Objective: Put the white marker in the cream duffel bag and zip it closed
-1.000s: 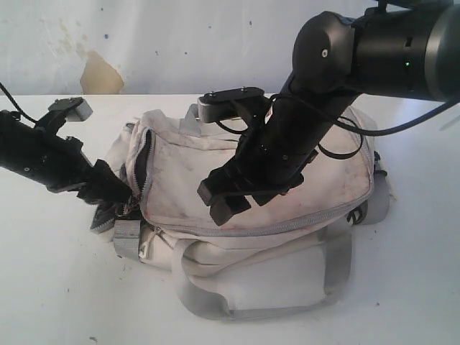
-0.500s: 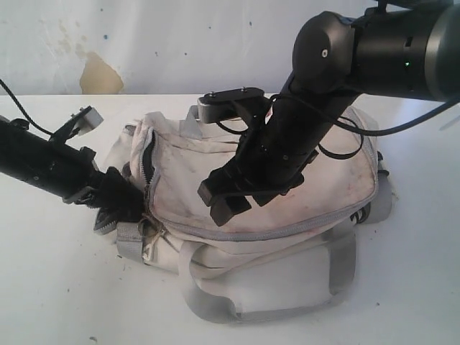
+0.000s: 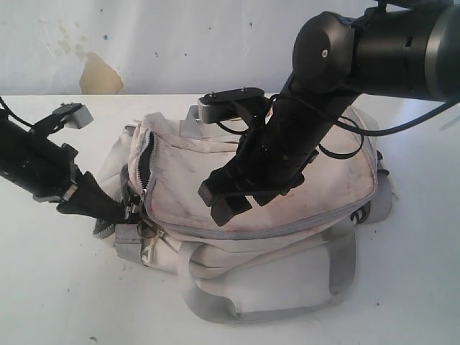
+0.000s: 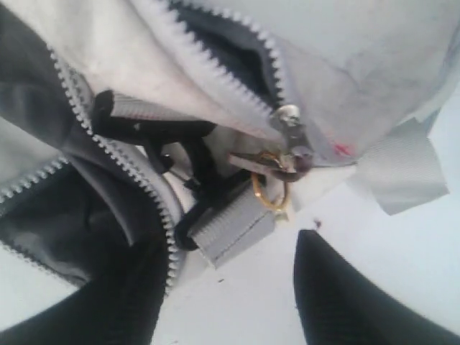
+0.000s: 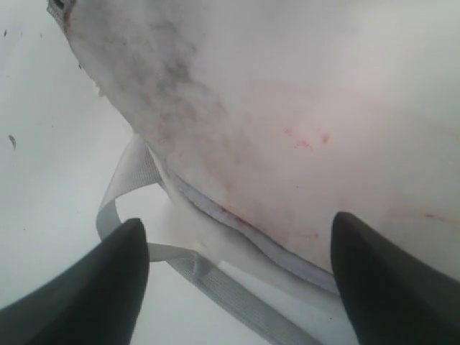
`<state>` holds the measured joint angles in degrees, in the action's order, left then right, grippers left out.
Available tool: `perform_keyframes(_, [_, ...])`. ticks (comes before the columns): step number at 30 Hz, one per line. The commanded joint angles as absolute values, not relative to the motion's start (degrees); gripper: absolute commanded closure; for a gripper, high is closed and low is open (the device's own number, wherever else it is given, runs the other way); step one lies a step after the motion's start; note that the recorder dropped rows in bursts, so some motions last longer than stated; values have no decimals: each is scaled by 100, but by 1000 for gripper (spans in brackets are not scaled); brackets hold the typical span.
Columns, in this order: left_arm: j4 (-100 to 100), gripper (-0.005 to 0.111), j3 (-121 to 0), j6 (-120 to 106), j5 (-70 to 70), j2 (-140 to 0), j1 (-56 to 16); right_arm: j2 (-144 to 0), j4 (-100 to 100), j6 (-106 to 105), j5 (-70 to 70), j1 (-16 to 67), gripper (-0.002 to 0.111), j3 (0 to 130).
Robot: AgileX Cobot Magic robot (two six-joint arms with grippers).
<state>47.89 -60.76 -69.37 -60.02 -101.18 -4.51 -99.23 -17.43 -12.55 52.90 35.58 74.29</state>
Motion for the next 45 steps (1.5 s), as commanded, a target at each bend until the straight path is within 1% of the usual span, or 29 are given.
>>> perform_keyframes(1, [5074,51,-6062,-7183,-6331,-9922,-475,-9864,-1695,-1276,5218,3523,42,7469])
perform_keyframes(6, [5397,52,-6062,-7673,-6346,-10057,-559,-9864,-1695,-1276,5220,3523,42,7469])
perform_keyframes(10, [5397,52,-6051,-7802,-6321,-10191,-811,-9864,-1695,-1276,5220,3523,42,7469])
perform_keyframes(14, [5354,52,-5805,-8152,-5716,-10291,-1063,-9864,-1695,-1276,5240,3523,42,7469])
perform_keyframes(17, [5383,52,-5596,-8274,-5048,-10291,-1085,-9864,-1695,-1276,5264,3523,42,7469])
perform_keyframes(20, [5526,52,-5539,-8489,-4758,-10291,-1085,-9864,-1695,-1276,5240,3523,42,7469])
perform_keyframes(25, [6541,52,-5539,-9351,-5239,-10291,-1094,-9864,-1695,-1276,5188,3523,42,7469])
perform_keyframes(32, [6475,53,-5530,-9465,-4882,-10406,-1115,-9864,-1695,-1276,5197,3523,42,7469])
perform_keyframes(35, [6487,59,-5530,-9494,-4928,-10447,-1115,-9864,-1695,-1276,5182,3523,42,7469])
perform_keyframes(37, [6487,66,-5530,-9558,-4931,-10503,-1209,-9864,-1695,-1276,5104,3523,42,7469])
perform_keyframes(42, [6646,78,-5530,-9638,-4866,-10571,-1484,-9864,-1695,-1276,4997,3523,42,7469])
perform_keyframes(44, [6646,85,-5530,-9624,-4802,-10571,-1512,-9864,-1695,-1276,4997,3523,42,7469])
perform_keyframes(45, [6608,92,-5530,-9614,-4802,-10571,-1512,-9864,-1695,-1276,4997,3523,42,7469])
